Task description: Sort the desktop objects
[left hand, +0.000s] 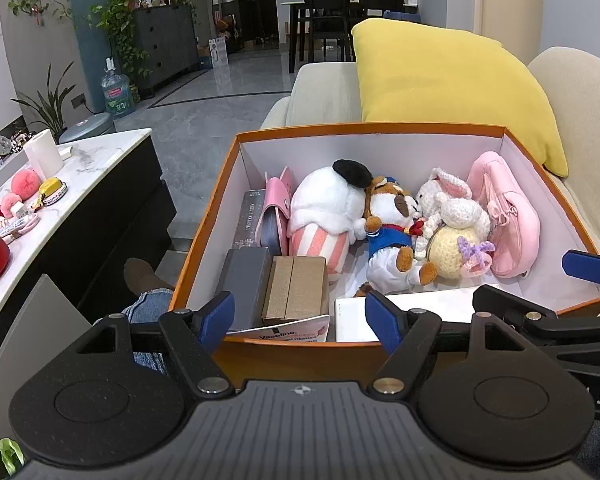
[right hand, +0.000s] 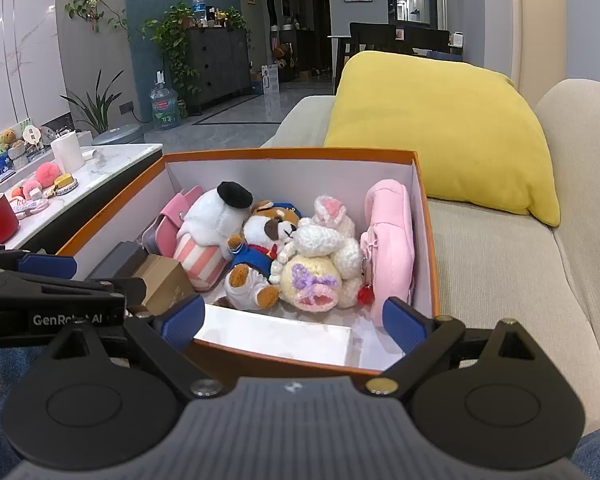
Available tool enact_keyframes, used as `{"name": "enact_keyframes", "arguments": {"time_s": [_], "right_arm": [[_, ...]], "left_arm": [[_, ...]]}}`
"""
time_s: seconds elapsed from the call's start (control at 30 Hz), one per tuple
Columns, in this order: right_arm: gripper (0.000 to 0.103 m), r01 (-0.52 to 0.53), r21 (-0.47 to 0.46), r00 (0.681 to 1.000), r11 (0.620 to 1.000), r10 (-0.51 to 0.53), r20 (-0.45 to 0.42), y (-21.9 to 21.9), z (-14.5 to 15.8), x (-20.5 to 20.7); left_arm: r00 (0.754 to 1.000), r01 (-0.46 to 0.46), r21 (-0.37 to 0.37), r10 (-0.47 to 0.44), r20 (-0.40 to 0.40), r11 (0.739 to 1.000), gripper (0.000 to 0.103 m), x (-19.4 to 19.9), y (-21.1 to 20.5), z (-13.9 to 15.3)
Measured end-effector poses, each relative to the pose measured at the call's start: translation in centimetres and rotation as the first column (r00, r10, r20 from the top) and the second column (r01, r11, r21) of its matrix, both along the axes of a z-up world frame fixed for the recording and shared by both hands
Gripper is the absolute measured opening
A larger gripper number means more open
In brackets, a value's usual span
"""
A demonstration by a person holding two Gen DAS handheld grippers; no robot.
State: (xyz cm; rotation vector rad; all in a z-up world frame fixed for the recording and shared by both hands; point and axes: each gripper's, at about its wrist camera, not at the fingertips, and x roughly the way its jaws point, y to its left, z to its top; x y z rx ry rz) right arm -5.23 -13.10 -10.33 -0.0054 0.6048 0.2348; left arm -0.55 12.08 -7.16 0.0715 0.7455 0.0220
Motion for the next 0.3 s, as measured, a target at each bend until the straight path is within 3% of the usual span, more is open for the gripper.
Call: {"name": "enact_keyframes", "arguments": {"time_s": [0.3], "right_arm": [[0.096,0.000,0.000,1.000,1.000,0.000,0.000,0.00,0.01,0.01]], "left_arm": [[1.000,-0.001,0.002,0.001,-0.002,1.000,0.085,-0.07,-0.02,0.05]]}}
